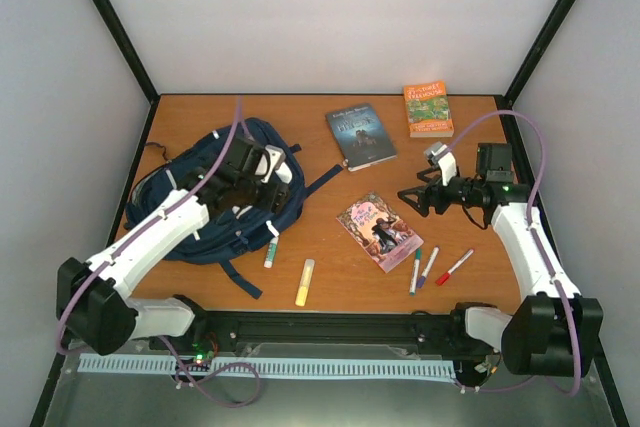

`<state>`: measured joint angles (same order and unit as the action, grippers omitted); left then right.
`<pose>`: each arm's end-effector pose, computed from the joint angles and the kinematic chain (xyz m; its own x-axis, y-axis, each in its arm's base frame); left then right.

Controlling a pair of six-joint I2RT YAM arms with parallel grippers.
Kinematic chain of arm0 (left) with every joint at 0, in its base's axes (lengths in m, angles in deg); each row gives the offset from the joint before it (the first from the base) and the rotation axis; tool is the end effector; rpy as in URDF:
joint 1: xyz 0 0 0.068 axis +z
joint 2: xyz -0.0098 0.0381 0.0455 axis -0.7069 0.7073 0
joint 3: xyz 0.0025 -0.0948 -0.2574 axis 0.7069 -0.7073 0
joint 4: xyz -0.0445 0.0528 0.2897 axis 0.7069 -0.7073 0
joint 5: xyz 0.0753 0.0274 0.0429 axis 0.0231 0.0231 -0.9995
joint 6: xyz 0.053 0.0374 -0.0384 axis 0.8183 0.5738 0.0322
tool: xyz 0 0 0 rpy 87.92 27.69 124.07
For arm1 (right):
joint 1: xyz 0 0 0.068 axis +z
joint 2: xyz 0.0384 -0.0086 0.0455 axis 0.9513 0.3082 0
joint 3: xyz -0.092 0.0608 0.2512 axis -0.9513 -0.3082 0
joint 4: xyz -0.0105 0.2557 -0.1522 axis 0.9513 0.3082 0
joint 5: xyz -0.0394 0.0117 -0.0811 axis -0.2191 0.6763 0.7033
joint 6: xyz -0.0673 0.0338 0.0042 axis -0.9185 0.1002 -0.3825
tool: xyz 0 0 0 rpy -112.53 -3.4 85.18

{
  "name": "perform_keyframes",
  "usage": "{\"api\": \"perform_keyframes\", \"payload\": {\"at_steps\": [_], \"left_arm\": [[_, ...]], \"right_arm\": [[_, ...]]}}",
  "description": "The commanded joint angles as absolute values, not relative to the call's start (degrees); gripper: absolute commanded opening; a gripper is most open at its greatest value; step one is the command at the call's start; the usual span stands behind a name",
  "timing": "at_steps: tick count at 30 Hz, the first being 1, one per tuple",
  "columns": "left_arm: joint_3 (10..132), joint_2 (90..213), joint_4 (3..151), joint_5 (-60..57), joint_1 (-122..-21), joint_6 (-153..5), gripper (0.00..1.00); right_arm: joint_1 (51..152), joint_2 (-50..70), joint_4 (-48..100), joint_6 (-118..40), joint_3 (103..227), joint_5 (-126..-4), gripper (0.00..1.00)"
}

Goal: Pack the student bag
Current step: Adjust the student bag at the center of the board.

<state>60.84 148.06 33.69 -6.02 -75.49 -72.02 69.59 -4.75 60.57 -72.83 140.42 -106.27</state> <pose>0.2684 -0.1632 0.2669 -0.7601 0.2458 -0.6015 0.4168 0.8946 -0.1611 0.2787 0.0360 0.2519 -0.4774 -0.2781 -0.8335 -0.7521 0.6198 0.2240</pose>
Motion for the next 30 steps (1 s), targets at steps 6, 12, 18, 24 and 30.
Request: {"api": "perform_keyframes", "payload": {"at_steps": [6,12,18,24,30], "left_arm": [[62.9,153.3,26.3,-24.9,-82.6,-69.2,0.74],[61.3,154.0,25.9,-23.9,-84.7,-70.1,0.61],[59.8,154.9,26.2,-16.8,-85.8,-69.9,0.47],[58.9,156.4,28.0,-18.6,-86.6,-71.9,0.53],[59.3,159.6,26.5,-20.6,-86.7,-73.5,0.49]], "right_arm": [[70.1,-1.9,64.6,-78.0,140.9,-112.9,0.89],[70.1,-1.2,65.3,-78.5,141.1,-113.9,0.88],[70.2,0.1,65.8,-78.4,141.9,-113.8,0.86],[70.2,-0.5,66.1,-78.7,141.6,-114.3,0.86],[70.2,-0.7,66.5,-78.5,141.5,-114.9,0.86]]}}
